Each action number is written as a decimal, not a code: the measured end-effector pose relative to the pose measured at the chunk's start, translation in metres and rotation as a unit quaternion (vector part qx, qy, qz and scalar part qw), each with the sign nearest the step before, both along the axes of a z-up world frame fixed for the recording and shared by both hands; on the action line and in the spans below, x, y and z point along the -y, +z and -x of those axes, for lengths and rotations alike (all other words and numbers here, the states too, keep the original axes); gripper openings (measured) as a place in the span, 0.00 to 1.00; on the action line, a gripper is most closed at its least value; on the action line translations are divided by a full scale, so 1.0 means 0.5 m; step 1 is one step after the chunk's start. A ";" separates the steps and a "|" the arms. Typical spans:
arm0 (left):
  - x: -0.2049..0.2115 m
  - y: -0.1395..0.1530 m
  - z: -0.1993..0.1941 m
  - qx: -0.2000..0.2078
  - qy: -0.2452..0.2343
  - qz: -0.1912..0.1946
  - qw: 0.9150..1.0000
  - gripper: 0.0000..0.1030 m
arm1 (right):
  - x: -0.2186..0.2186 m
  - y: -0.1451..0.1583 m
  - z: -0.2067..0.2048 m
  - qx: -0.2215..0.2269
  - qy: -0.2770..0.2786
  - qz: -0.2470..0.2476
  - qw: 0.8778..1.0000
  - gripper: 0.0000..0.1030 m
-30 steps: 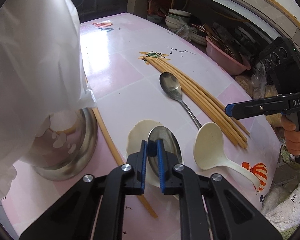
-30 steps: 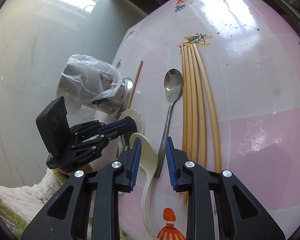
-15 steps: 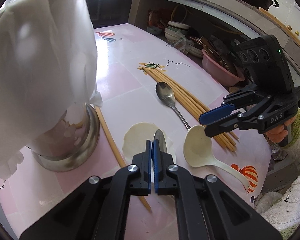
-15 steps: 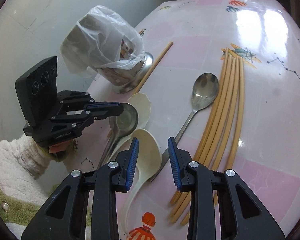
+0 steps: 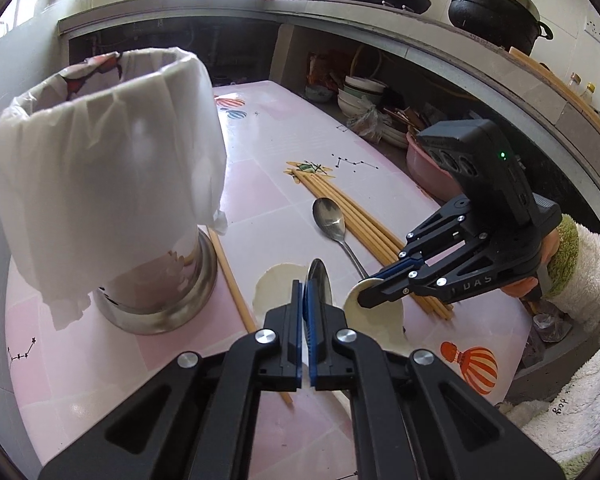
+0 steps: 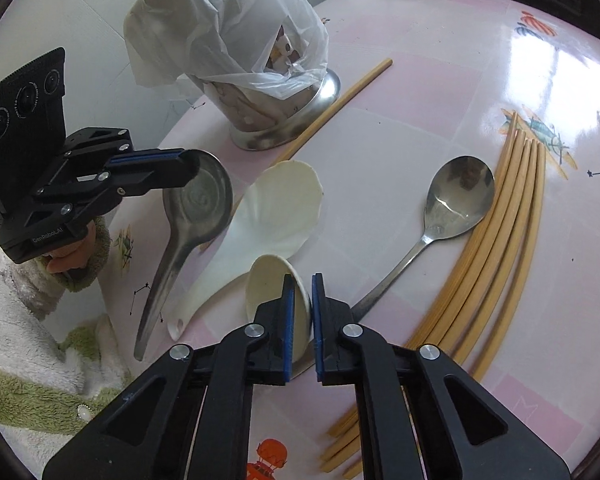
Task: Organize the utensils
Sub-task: 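Carry the steel spoon into the cloth-covered holder with the left gripper while the right holds the ladle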
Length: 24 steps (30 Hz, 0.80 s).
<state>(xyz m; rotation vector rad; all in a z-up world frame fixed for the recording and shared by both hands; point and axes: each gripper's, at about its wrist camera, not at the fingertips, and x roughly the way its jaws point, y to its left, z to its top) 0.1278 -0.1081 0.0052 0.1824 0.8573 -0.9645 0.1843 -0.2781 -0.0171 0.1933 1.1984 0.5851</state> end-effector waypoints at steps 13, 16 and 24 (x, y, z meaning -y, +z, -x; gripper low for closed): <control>-0.085 0.210 0.081 0.124 0.035 0.082 0.988 0.01 | 0.049 0.203 0.142 0.103 -0.169 0.020 0.980 0.03; -0.105 0.276 0.078 0.164 0.052 0.099 0.980 0.01 | 0.071 0.269 0.171 0.146 -0.216 0.011 0.965 0.03; -0.124 0.433 -0.001 0.288 0.171 0.110 0.936 0.01 | 0.081 0.318 0.179 0.197 -0.269 -0.042 0.942 0.03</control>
